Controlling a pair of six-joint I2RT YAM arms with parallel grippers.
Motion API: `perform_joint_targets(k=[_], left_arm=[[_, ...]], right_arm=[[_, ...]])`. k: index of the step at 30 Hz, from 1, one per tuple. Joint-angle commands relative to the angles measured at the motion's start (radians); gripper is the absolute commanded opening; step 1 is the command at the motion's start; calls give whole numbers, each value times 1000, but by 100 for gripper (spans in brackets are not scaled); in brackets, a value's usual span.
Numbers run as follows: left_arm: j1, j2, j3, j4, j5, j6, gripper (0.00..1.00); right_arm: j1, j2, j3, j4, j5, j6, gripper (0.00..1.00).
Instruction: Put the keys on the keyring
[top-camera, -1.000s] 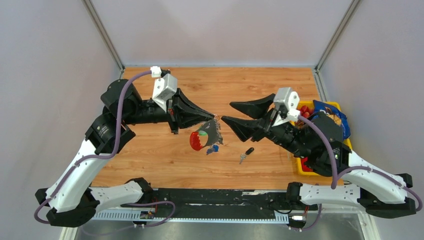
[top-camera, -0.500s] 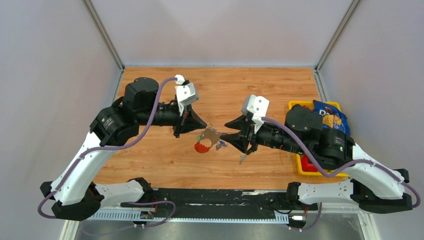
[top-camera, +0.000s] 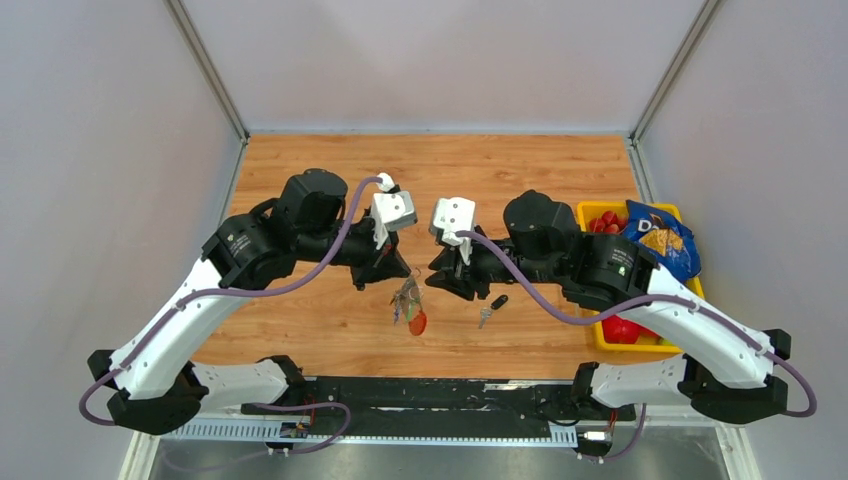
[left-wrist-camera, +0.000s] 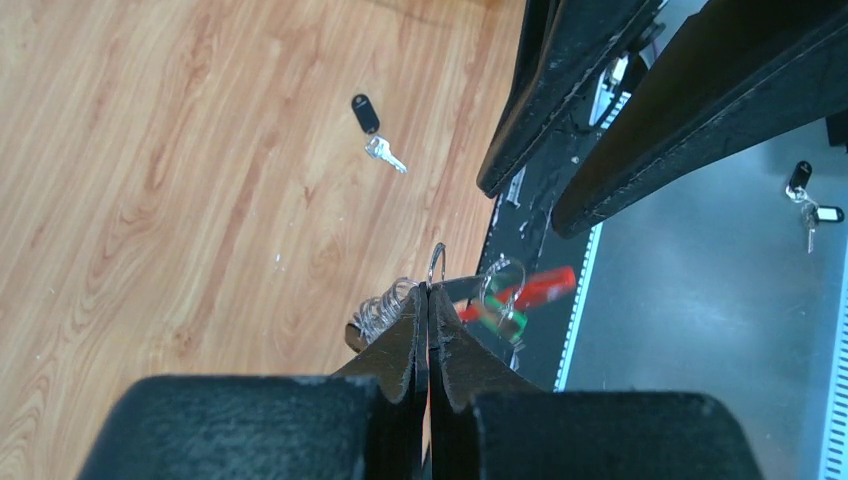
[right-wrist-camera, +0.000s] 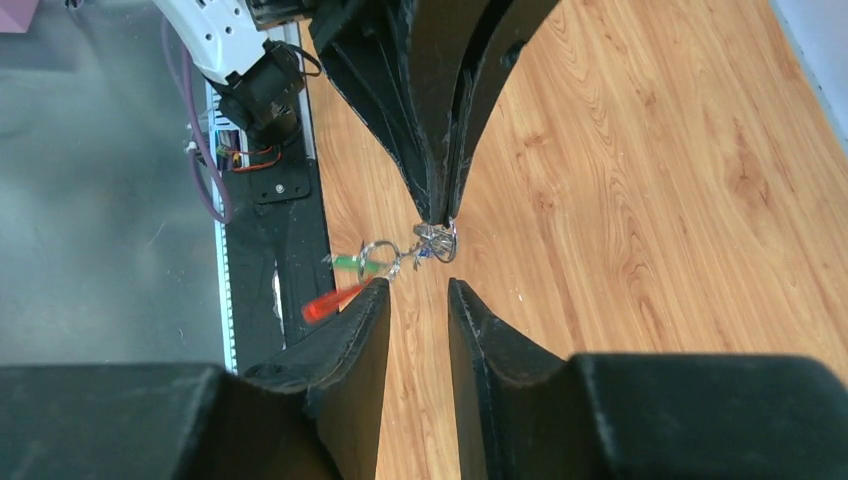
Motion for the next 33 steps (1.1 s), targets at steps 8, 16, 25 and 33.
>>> perform_joint_targets(k=[8,16,25,33], left_arm=[[-42,-9,-21,2,-33,31,0],[-63,-28,-24,7,-27,39,0],[-70,-43,-24,12,-6,42,0],[-70,-62,-24,21,17,45,0]], right_arm=[[-53,35,-37,46,-203,-100,23],[-66,34,-82,114,-291,-139,22],[-67,33,-121,178,-331,-152,18],[-67,19,-147,220,-322,-143,18]])
